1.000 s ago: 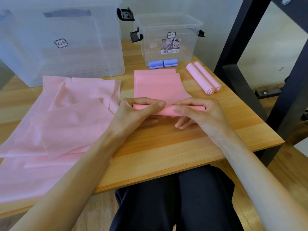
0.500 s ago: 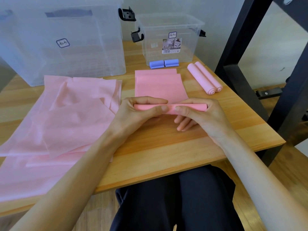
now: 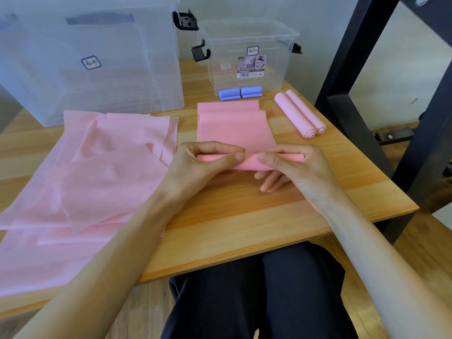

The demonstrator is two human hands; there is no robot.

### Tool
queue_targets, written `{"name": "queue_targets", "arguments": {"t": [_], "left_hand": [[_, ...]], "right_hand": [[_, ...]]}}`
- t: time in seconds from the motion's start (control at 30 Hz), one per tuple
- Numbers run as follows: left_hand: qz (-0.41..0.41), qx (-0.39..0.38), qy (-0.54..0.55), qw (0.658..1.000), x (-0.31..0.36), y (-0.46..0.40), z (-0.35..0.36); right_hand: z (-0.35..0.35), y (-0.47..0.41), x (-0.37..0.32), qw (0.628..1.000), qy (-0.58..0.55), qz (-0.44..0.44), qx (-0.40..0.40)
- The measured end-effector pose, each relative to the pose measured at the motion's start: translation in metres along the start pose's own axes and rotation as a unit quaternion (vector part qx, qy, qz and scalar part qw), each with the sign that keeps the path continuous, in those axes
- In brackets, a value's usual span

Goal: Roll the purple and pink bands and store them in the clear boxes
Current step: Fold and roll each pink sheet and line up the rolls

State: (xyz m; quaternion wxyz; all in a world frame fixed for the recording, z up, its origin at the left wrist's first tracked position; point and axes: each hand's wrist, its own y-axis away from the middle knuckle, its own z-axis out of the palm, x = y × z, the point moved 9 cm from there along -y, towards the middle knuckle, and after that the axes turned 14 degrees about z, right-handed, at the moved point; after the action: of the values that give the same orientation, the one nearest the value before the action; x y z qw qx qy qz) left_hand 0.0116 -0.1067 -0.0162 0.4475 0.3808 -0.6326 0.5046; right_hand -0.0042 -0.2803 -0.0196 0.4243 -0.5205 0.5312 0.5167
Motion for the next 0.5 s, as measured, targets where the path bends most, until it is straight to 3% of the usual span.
{"name": "queue_targets", "arguments": {"t": [0.2, 0.5], "left_hand": [[-0.034, 0.012, 0.03, 0.999, -0.0069, 0.0006, -0.0014], [0.008, 0.003, -0.001, 1.0, 0.0014, -0.0004, -0.0009]], "right_hand": [[0.0043, -0.0008, -0.0017, 1.0, -0.007, -0.003, -0.026], [0.0016, -0.0003, -0.0019, 1.0, -0.002, -0.007, -0.011]]}}
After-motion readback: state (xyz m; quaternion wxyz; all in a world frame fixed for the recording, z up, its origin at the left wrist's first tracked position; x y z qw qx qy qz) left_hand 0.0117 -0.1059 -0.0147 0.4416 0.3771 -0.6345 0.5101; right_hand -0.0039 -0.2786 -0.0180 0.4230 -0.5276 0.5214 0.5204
